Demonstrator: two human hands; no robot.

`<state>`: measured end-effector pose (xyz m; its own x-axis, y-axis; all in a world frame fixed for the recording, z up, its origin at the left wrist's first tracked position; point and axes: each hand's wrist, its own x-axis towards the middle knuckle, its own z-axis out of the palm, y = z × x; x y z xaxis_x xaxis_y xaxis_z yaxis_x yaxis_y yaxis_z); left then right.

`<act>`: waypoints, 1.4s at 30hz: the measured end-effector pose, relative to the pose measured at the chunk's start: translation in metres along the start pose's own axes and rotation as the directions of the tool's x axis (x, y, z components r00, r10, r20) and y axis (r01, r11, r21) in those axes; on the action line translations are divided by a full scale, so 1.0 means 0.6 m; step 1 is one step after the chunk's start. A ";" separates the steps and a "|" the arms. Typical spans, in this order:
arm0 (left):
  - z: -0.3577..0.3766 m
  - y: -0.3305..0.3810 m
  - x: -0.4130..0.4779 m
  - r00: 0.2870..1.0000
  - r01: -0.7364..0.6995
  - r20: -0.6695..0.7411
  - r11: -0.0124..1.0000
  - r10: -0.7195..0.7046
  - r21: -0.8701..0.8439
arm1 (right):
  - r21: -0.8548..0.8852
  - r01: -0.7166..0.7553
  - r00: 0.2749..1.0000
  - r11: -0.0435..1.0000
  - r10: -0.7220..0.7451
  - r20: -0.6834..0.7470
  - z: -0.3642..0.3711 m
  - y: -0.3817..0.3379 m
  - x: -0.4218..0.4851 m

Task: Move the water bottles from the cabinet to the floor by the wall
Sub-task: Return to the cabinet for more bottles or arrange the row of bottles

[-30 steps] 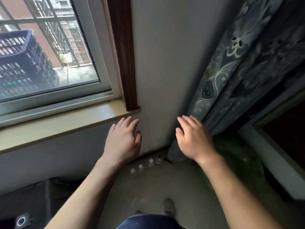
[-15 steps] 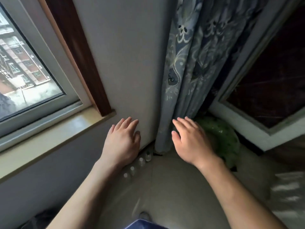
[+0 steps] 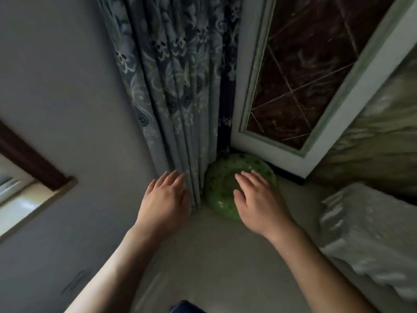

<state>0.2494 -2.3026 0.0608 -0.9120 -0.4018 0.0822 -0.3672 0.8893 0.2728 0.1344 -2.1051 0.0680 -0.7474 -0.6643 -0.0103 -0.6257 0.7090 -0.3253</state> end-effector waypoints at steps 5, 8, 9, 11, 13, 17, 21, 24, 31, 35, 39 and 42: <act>0.043 0.168 0.013 0.996 -0.084 0.032 0.996 0.085 -0.008 | -0.010 -0.057 0.998 0.998 0.057 -0.035 -0.054 0.154 -0.069; 0.076 0.261 0.021 0.989 -0.139 0.044 0.990 0.140 -0.026 | -0.018 -0.103 0.990 0.995 0.101 -0.094 -0.072 0.237 -0.107; 0.086 0.291 0.022 0.986 -0.156 0.052 0.987 0.157 -0.025 | -0.016 -0.114 0.987 0.993 0.112 -0.116 -0.078 0.264 -0.120; 0.100 0.344 0.025 0.982 -0.180 0.055 0.983 0.181 -0.025 | -0.014 -0.130 0.981 0.991 0.126 -0.145 -0.093 0.311 -0.147; 0.109 0.397 0.024 0.977 -0.201 0.069 0.979 0.202 -0.026 | -0.012 -0.155 0.974 0.988 0.151 -0.168 -0.112 0.354 -0.175; 0.126 0.490 0.030 0.957 -0.270 0.100 0.963 0.271 -0.026 | -0.002 -0.227 0.946 0.974 0.220 -0.236 -0.148 0.430 -0.226; 0.154 0.582 0.052 0.922 -0.365 0.130 0.931 0.366 -0.027 | 0.012 -0.333 0.898 0.943 0.321 -0.302 -0.176 0.504 -0.271; 0.178 0.656 0.072 0.877 -0.456 0.145 0.888 0.458 -0.050 | 0.030 -0.420 0.863 0.907 0.409 -0.298 -0.191 0.559 -0.302; 0.245 0.813 0.124 0.783 -0.589 0.151 0.797 0.604 -0.135 | 0.015 -0.568 0.777 0.823 0.542 -0.321 -0.221 0.684 -0.350; 0.300 0.906 0.174 0.728 -0.658 0.080 0.728 0.680 -0.193 | -0.032 -0.644 0.743 0.764 0.615 -0.262 -0.251 0.776 -0.353; 0.345 1.012 0.233 0.686 -0.692 0.113 0.693 0.718 -0.203 | -0.050 -0.695 0.708 0.717 0.671 -0.219 -0.288 0.879 -0.341; 0.365 1.083 0.271 0.658 -0.704 0.171 0.680 0.733 -0.205 | -0.029 -0.724 0.675 0.689 0.699 -0.237 -0.313 0.941 -0.333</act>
<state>-0.1775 -1.7424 0.0414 -0.9008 0.4247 0.0903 0.4298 0.8428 0.3238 -0.1117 -1.5274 0.0640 -0.9946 0.1032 -0.0101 0.1033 0.9764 -0.1894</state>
